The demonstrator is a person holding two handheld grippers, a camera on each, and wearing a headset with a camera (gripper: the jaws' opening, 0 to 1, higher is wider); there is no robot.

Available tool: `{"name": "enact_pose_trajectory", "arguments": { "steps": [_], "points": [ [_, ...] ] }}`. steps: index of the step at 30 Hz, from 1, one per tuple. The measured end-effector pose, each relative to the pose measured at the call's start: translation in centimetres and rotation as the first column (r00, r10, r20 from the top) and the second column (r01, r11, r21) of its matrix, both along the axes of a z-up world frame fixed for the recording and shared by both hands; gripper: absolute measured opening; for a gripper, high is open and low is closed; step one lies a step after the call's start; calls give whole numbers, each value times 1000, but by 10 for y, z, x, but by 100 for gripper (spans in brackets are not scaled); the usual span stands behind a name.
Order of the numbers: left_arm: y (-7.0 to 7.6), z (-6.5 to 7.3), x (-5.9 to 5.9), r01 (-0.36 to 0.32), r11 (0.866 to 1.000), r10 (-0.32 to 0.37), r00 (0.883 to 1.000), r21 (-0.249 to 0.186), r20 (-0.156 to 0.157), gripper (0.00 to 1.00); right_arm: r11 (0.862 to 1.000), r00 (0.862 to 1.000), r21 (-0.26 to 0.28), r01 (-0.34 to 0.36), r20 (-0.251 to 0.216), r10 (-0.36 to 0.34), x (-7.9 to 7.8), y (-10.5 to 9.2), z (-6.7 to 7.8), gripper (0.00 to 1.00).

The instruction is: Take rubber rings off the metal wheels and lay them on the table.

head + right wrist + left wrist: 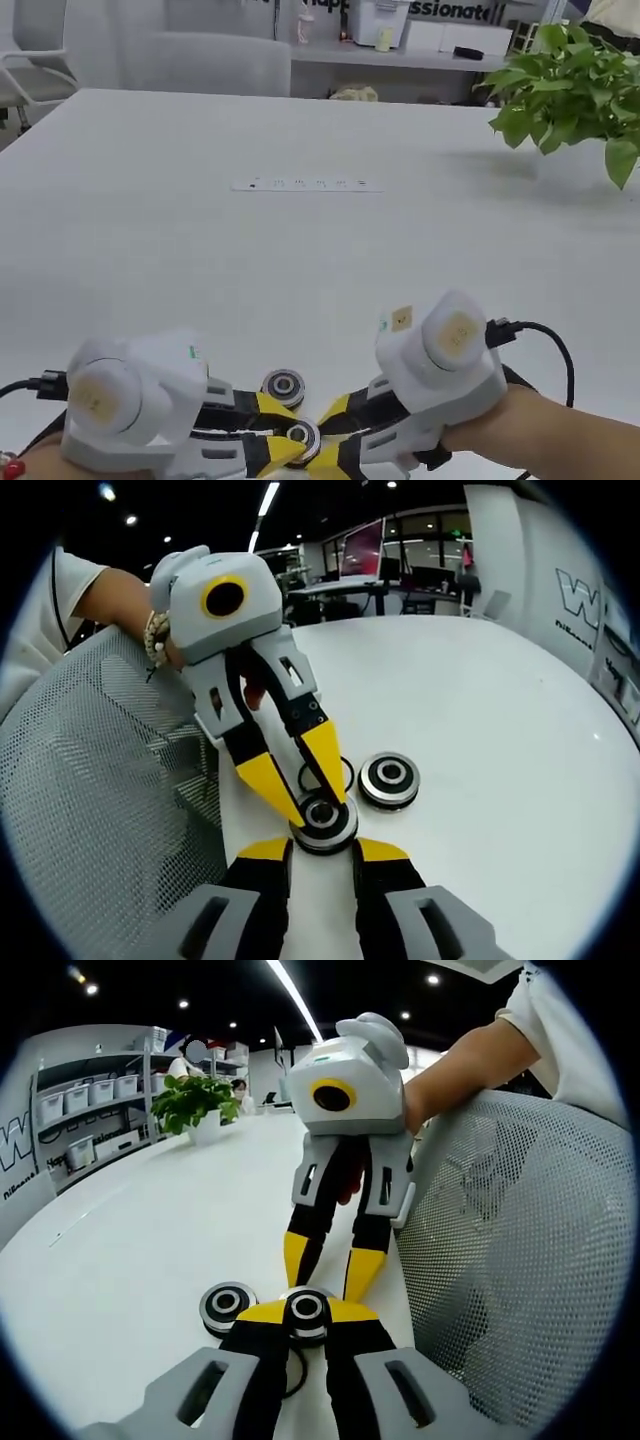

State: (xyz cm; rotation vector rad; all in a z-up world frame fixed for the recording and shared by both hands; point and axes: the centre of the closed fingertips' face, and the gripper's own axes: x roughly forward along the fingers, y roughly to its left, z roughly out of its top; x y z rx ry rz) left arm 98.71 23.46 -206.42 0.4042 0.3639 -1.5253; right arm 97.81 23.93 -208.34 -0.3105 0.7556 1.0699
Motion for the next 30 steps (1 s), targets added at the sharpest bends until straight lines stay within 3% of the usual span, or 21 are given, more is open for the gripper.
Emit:
{"name": "enact_pose_trajectory", "arguments": {
  "steps": [3,7,11,15,21,30],
  "points": [
    [-1,0,0,-2,1000,2,1000,-2,-2,8,1000,1000,17,6,6,-7,2,2,2,23],
    [-1,1,1,-2,1000,2,1000,-6,-2,8,1000,999,-16,-25,36,26,1,0,1,21],
    [0,2,2,0,1000,0,1000,-16,-9,8,995,995,-76,-71,67,76,0,-6,0,13],
    [0,3,2,-2,1000,2,1000,-19,-10,8,994,993,-88,-69,86,77,3,-8,0,2],
    [0,4,2,-5,1000,4,1000,-20,-11,8,993,994,-98,-61,86,69,3,-8,-1,0],
    [2,3,2,-8,1000,8,1000,-17,-6,8,998,999,-59,36,27,-35,7,-10,-1,0]
  ]
}}
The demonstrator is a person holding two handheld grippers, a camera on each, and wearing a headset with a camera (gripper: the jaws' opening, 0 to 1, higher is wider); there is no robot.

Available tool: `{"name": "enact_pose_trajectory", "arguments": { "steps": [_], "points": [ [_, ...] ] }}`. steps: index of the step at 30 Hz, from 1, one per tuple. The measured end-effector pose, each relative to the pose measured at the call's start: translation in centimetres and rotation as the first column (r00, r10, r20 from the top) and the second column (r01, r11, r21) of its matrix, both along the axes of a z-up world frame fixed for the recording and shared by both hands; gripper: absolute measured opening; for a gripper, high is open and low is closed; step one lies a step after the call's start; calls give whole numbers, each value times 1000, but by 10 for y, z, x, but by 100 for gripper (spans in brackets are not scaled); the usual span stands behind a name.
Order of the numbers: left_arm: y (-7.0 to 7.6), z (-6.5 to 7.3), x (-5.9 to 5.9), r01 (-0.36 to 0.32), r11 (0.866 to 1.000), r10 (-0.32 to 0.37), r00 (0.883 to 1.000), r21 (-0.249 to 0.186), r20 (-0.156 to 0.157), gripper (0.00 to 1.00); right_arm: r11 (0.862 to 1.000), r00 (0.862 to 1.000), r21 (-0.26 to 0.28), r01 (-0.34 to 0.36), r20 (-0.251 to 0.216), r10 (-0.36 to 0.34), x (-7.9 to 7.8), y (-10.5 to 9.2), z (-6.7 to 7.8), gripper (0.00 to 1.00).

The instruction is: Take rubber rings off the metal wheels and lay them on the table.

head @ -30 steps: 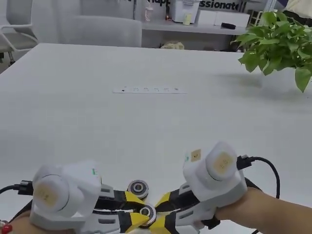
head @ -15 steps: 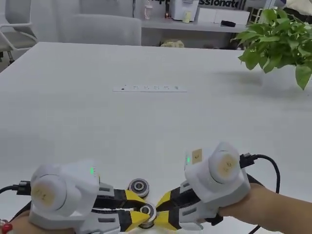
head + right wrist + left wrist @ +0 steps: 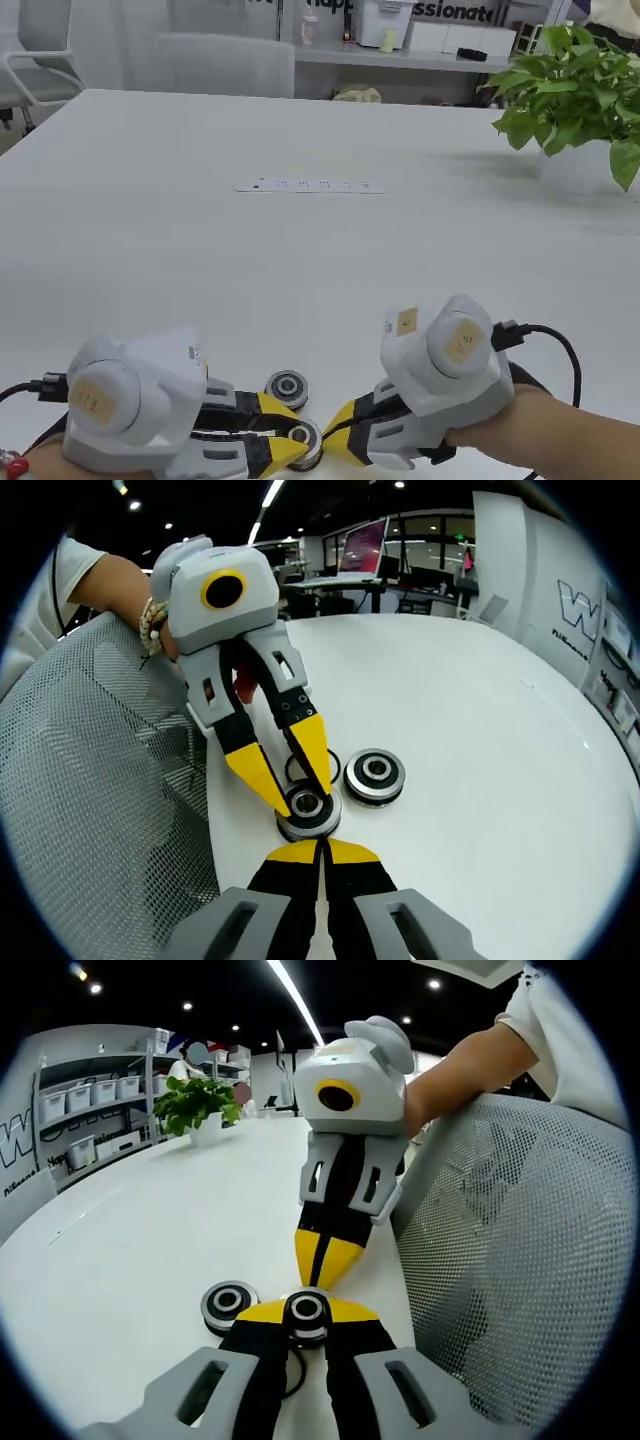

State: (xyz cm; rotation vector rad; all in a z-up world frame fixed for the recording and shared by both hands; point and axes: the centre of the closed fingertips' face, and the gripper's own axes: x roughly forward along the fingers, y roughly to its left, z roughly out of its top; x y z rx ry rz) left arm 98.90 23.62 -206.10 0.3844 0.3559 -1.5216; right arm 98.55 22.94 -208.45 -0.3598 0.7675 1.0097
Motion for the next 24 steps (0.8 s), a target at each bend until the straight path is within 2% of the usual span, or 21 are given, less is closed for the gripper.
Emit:
{"name": "enact_pose_trajectory", "arguments": {
  "steps": [1,4,6,7,10,13,15,17,20,24],
  "points": [
    [0,0,0,0,1000,0,1000,0,0,8,998,998,22,50,-49,-49,0,0,0,0],
    [1,0,0,0,1000,0,1000,1,1,8,991,987,59,120,-111,-112,1,-2,3,0],
    [1,0,-1,0,1000,0,1000,2,2,8,981,978,95,171,-133,-158,6,-4,7,0],
    [1,0,0,-1,1000,1,1000,3,2,8,971,968,120,207,-168,-185,6,-5,9,0],
    [2,0,0,-2,1000,2,1000,3,1,8,949,948,176,263,-229,-220,6,-3,14,0],
    [2,0,0,-1,1000,1,1000,3,3,8,944,940,173,280,-247,-234,6,-3,14,0],
    [2,0,0,1,1000,-1,1000,10,11,8,947,945,178,269,-240,-224,4,0,18,0],
    [1,0,0,-1,1000,1,1000,16,14,8,954,951,160,254,-220,-216,4,1,17,0],
    [0,0,0,4,1000,-4,1000,17,13,8,949,945,168,267,-237,-224,3,1,18,0],
    [1,0,-1,7,1000,-7,1000,13,10,8,952,948,167,256,-235,-214,2,2,18,0]
  ]
}}
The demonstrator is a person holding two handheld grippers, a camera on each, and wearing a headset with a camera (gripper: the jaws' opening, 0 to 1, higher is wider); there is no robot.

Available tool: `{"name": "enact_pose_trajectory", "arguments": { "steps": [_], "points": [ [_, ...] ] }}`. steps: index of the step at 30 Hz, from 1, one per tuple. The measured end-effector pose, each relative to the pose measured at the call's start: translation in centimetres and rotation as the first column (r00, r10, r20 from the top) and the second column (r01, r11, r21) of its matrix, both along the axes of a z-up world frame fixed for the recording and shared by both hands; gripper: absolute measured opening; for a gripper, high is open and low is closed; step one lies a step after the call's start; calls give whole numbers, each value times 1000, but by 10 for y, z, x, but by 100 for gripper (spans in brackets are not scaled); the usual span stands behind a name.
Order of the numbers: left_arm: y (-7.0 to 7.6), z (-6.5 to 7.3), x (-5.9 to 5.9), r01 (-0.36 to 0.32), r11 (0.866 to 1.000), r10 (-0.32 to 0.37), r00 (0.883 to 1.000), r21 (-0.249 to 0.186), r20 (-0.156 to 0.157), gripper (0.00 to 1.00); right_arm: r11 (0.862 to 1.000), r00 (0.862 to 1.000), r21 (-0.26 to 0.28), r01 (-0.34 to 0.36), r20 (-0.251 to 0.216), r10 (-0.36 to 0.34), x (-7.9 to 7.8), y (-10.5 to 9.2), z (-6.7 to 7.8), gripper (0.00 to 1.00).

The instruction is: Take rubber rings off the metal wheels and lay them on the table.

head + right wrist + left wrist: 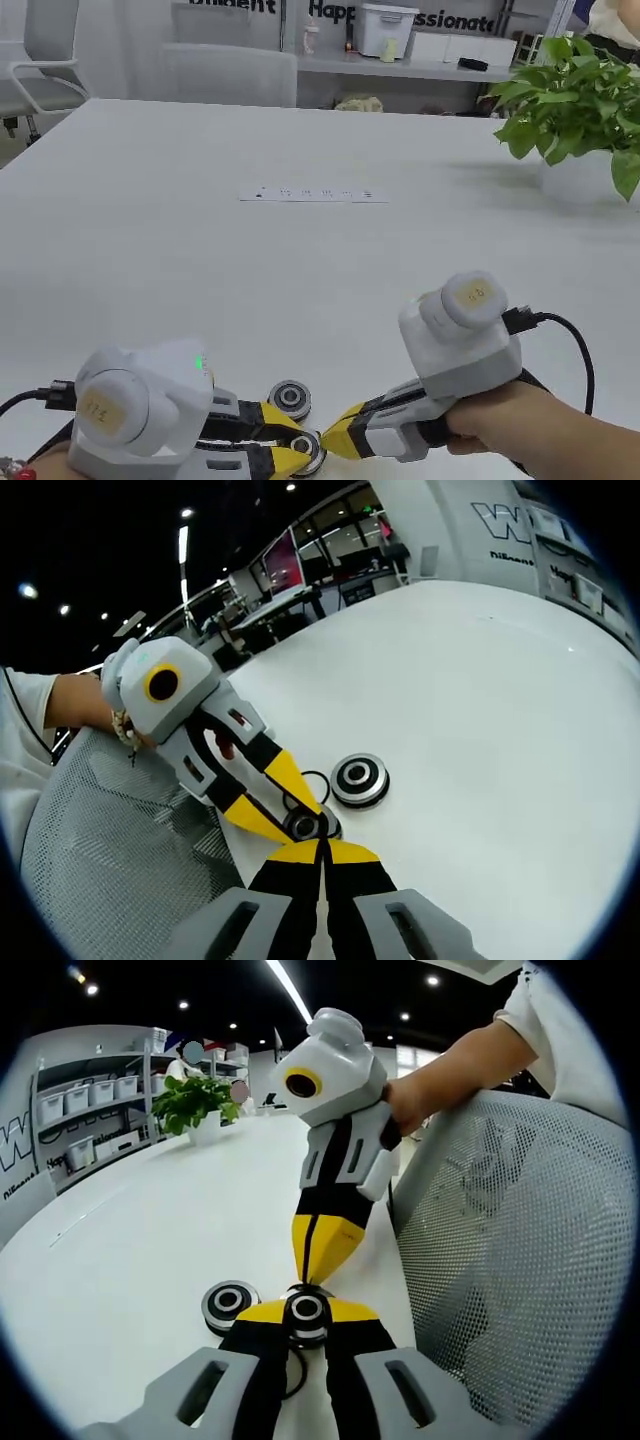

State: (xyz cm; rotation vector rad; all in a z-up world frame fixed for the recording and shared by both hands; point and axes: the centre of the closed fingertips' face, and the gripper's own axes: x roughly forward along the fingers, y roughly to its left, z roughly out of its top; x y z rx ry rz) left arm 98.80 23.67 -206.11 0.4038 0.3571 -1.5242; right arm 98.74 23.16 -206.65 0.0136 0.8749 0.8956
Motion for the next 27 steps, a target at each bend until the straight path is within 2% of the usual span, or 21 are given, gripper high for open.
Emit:
{"name": "enact_pose_trajectory", "arguments": {
  "steps": [6,10,27],
  "points": [
    [0,0,-1,1,1000,-1,1000,-1,1,8,1000,1000,2,-12,2,12,-1,2,1,0],
    [0,0,-1,2,1000,-2,1000,-2,1,8,999,999,-19,-33,22,34,-2,3,1,0],
    [1,0,-1,6,1000,-6,1000,0,5,8,999,998,8,-53,33,53,-2,8,6,0]
  ]
}}
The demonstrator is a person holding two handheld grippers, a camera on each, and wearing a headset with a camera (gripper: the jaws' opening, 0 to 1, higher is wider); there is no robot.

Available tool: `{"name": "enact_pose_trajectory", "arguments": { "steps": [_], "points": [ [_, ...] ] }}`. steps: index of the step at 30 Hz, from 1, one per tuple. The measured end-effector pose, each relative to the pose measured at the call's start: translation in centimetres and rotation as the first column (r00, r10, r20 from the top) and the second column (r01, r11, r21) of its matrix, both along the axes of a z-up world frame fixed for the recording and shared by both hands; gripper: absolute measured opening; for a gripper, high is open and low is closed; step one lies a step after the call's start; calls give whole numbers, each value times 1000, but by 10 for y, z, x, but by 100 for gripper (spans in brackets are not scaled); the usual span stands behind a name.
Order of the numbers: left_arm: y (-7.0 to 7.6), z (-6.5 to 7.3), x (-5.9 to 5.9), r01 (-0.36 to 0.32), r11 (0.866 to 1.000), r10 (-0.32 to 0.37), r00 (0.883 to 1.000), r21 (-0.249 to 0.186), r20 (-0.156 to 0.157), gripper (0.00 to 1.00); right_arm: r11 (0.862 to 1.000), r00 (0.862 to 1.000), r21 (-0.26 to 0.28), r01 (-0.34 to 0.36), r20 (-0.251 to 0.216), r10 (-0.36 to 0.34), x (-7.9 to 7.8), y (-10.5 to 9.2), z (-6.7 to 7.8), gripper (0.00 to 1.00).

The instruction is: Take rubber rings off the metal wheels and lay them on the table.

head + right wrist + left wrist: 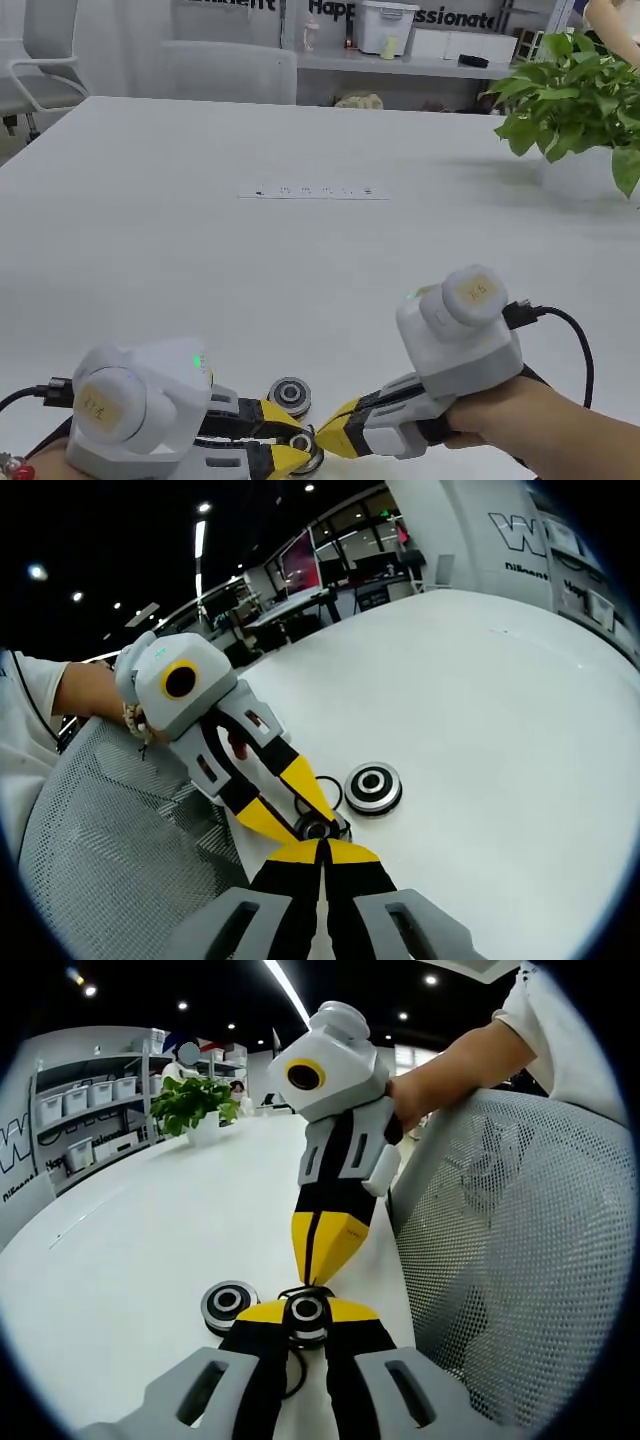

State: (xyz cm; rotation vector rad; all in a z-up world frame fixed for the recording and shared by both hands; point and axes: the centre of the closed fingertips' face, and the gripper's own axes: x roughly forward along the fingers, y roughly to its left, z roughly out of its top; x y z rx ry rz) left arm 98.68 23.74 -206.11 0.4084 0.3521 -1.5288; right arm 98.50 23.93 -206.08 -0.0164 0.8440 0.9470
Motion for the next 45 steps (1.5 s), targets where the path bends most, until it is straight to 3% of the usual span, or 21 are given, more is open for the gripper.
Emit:
{"name": "enact_pose_trajectory", "arguments": {
  "steps": [15,19,24,31,37,40,45],
  "points": [
    [0,0,0,3,1000,-3,1000,1,8,8,1000,1000,10,7,-12,-7,1,0,0,0],
    [0,0,0,3,1000,-3,1000,0,7,8,998,1000,54,14,-16,-13,1,5,5,0],
    [0,0,0,6,1000,-6,1000,2,9,8,997,999,63,50,-10,-49,7,2,8,0],
    [0,0,0,7,1000,-7,1000,7,10,8,998,998,30,62,-26,-61,7,1,1,0],
    [5,1,0,16,999,-16,1000,31,-13,8,997,997,24,72,-35,-71,7,0,0,0],
    [7,2,-2,19,999,-17,999,39,-38,16,997,996,18,75,-40,-74,6,-1,-1,0],
    [6,17,-7,34,999,-34,997,-6,-71,25,996,995,10,86,-45,-85,7,-3,-1,0]
  ]
}}
